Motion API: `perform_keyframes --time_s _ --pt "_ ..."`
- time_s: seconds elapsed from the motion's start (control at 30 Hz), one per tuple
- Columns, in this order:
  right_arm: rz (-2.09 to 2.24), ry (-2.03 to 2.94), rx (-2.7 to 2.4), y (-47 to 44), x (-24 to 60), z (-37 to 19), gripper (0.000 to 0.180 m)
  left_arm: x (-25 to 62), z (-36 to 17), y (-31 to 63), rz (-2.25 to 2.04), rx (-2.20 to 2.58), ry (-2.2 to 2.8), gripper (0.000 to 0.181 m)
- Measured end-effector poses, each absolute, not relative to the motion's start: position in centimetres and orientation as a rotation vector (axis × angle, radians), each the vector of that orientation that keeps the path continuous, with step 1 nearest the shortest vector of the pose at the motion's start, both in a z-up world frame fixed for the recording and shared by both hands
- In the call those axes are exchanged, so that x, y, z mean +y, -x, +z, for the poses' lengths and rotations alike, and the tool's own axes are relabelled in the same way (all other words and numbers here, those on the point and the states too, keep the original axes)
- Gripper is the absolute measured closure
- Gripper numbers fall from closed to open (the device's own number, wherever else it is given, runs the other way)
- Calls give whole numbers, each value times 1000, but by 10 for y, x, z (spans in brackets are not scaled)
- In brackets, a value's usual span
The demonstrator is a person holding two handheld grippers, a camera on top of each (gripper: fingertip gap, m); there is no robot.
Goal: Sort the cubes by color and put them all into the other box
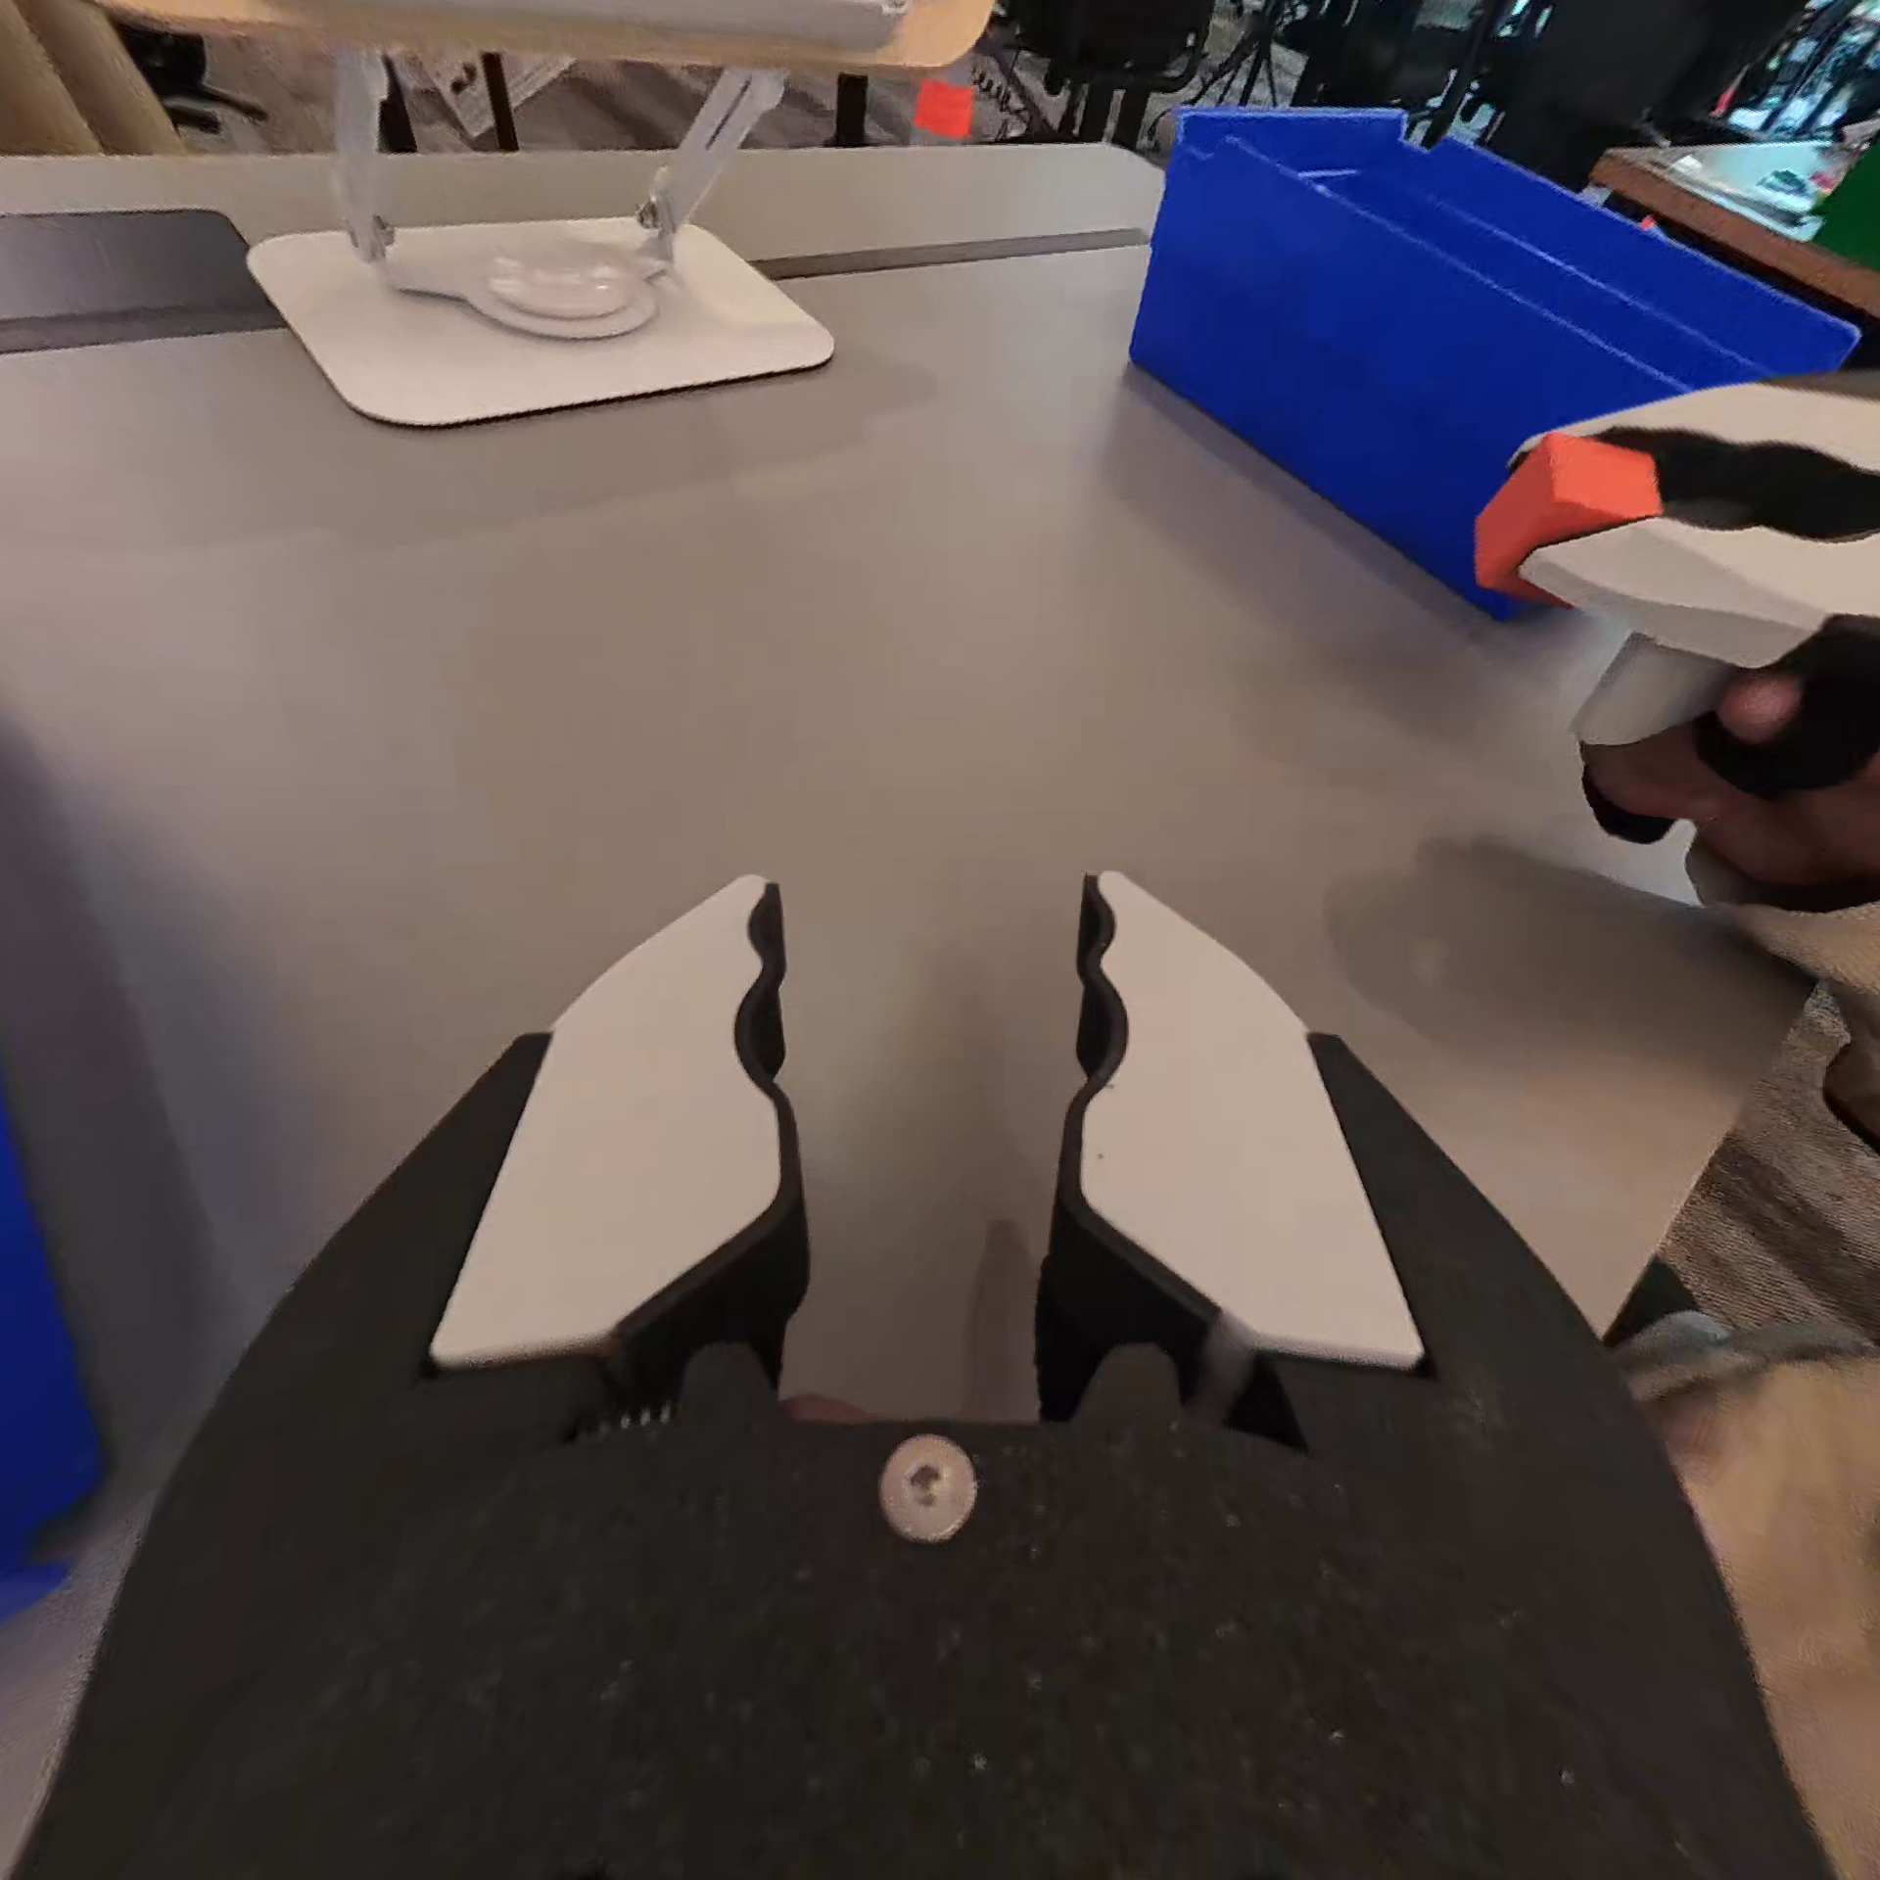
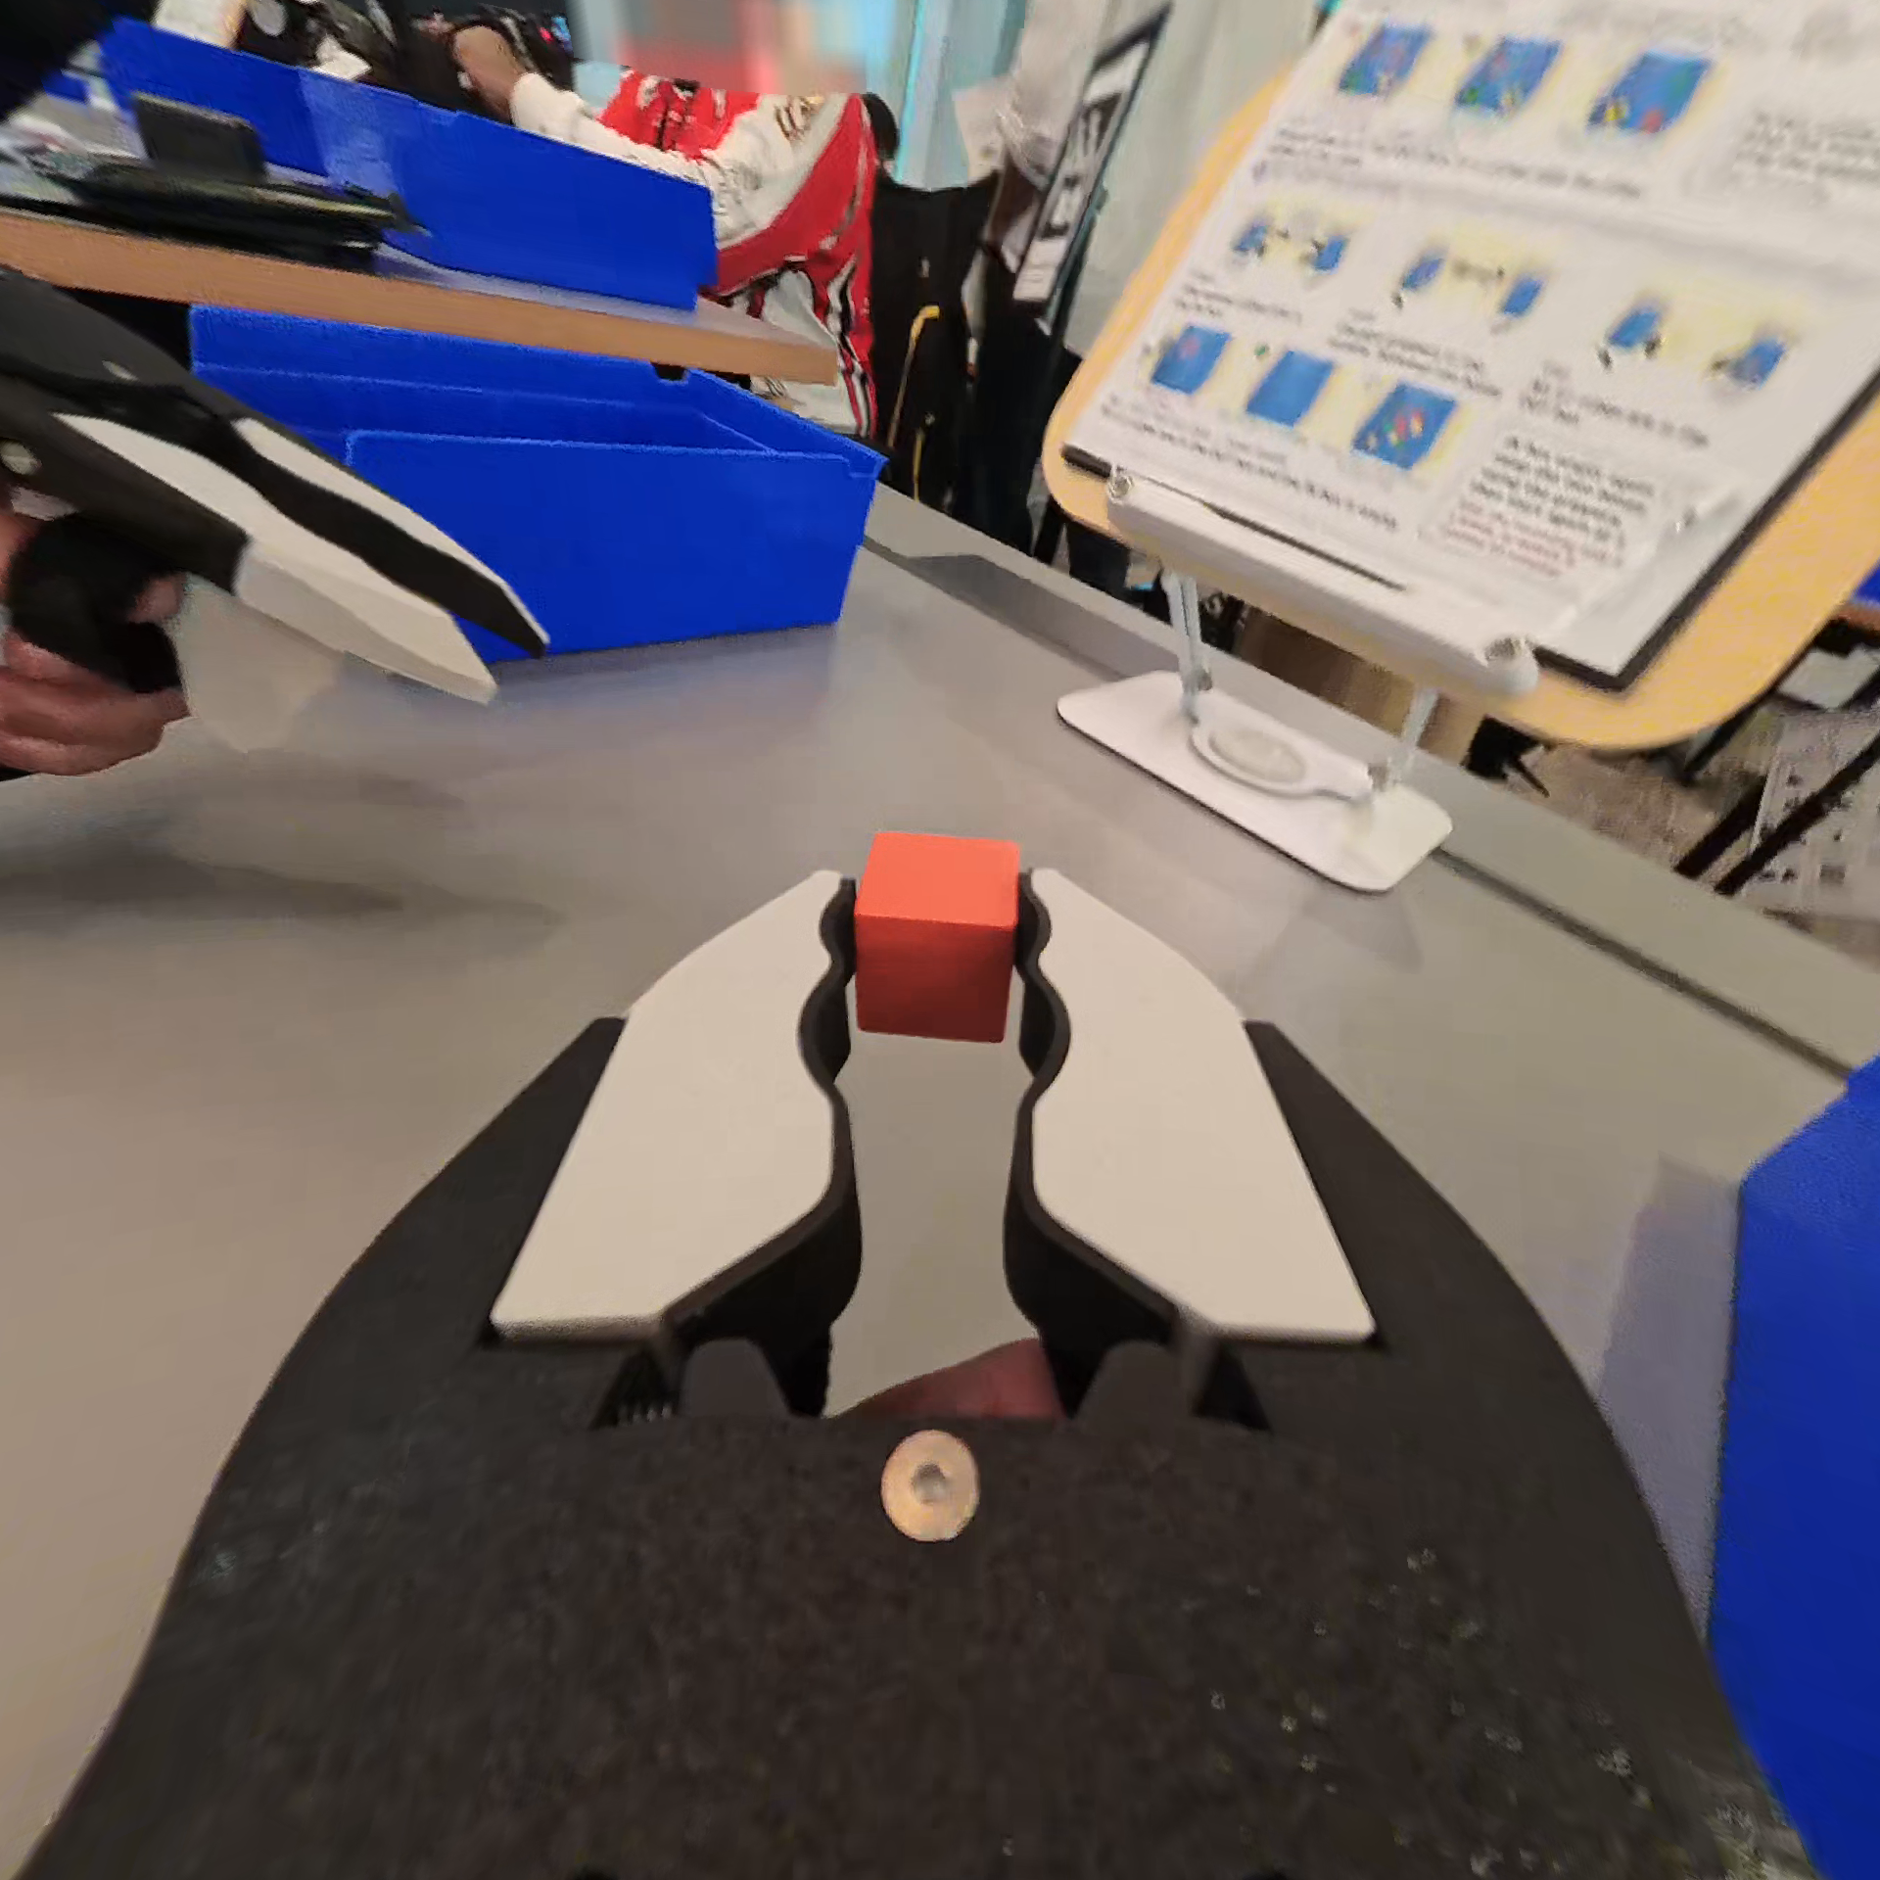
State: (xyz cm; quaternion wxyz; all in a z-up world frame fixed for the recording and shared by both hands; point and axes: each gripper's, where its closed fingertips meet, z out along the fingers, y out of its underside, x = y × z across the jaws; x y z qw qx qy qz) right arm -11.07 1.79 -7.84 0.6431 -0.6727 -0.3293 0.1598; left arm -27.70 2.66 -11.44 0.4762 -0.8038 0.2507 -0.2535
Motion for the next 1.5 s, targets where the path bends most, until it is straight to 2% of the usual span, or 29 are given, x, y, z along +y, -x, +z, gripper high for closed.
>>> perform_keyframes --time_s 0.1,0.17,0.27,0.33,0.4,0.47,0.57,0.67,0.73,0.8,0.9,1.0,1.1,1.17,1.27,1.37,1.5 --pt "361 1562 -716 101 20 -76 150 27 -111 272 -574 651 1910 127" --pt "330 1561 -679 82 21 -54 150 24 -113 268 -558 681 1898 128" --pt "213 1662 -543 7 33 -6 150 15 -120 261 -581 707 1908 128" --pt "166 1839 -450 -56 46 1 150 11 -124 257 -599 717 1915 128" --pt "24 2053 -424 -117 67 -20 150 9 -127 253 -600 733 1928 128" --pt "-67 2320 -409 -164 88 -65 150 7 -125 248 -607 750 1916 129" --pt "63 2623 -406 -177 104 -129 150 6 -120 244 -599 765 1898 129" --pt "-37 2802 -429 -192 110 -169 149 6 -117 243 -588 774 1890 129" --pt "19 2851 -419 -189 111 -181 147 4 -118 244 -596 777 1894 128" --pt "26 2826 -400 -191 114 -176 135 4 -120 245 -602 770 1905 127" --pt "-27 2655 -370 -192 113 -134 135 3 -126 251 -603 754 1925 127" --pt "-35 2270 -323 -159 100 -61 138 3 -129 257 -609 723 1941 127" --pt "345 1885 -427 -44 57 -23 140 4 -130 263 -617 686 1947 127" --pt "565 1706 -492 29 24 -28 140 5 -129 268 -609 662 1943 127" --pt "692 1626 -613 107 -6 -69 139 3 -127 271 -607 645 1938 127" --pt "515 1621 -677 124 -8 -90 137 3 -127 271 -583 657 1935 127" --pt "541 1608 -643 130 -15 -97 138 -1 -131 269 -589 665 1958 127"
